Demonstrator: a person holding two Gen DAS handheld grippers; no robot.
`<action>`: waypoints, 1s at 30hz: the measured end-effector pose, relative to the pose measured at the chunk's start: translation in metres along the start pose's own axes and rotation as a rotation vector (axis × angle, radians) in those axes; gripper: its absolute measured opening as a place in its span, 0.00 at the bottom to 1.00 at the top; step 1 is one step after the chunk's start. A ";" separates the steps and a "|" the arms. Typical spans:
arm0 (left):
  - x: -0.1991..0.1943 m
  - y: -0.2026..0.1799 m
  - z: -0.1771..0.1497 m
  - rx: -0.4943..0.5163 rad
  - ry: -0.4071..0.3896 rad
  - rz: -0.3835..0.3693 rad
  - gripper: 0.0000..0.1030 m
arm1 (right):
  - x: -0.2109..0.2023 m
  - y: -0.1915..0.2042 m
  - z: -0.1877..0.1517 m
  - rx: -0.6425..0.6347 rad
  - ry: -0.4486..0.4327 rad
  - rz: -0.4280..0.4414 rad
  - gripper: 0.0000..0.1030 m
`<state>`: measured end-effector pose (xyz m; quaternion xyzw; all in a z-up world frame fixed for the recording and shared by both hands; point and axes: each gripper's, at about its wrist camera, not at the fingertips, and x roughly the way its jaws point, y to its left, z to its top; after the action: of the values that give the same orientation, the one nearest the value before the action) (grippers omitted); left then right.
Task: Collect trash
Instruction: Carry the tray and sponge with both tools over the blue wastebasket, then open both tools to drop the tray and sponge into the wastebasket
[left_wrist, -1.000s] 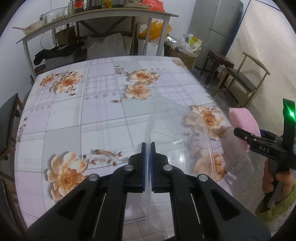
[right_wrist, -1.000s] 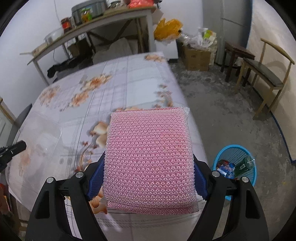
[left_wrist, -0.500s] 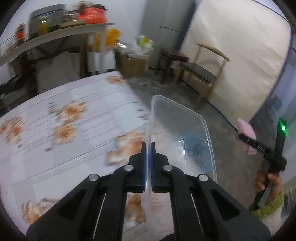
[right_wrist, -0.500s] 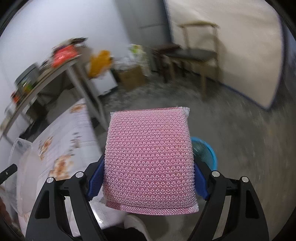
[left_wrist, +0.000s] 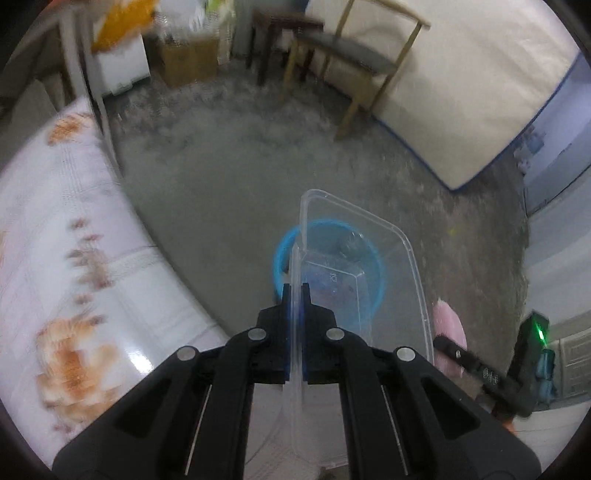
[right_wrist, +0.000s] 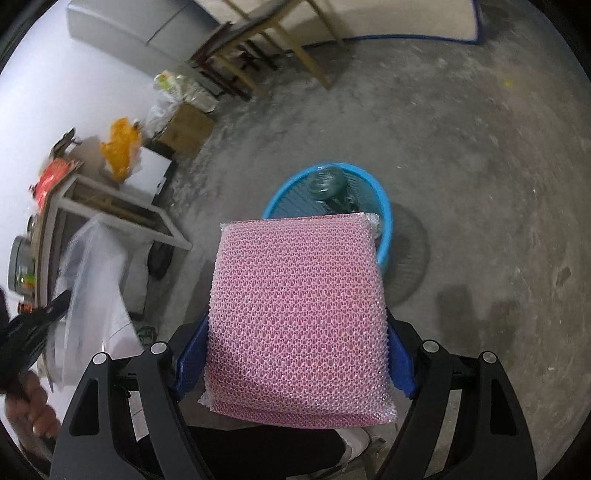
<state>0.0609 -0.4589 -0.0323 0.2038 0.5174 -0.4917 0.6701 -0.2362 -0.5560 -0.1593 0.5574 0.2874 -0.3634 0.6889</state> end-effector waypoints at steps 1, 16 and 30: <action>0.014 -0.006 0.006 -0.006 0.020 0.004 0.02 | 0.001 -0.007 0.001 0.014 0.000 -0.003 0.76; 0.108 -0.041 0.002 -0.168 0.144 -0.114 0.48 | -0.002 -0.057 0.011 0.080 0.028 -0.042 0.76; -0.085 -0.001 -0.070 -0.024 -0.192 -0.098 0.79 | 0.071 0.004 0.060 -0.092 0.094 -0.045 0.79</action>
<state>0.0269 -0.3669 0.0172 0.1221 0.4660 -0.5346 0.6943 -0.1929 -0.6267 -0.2014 0.5349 0.3482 -0.3386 0.6913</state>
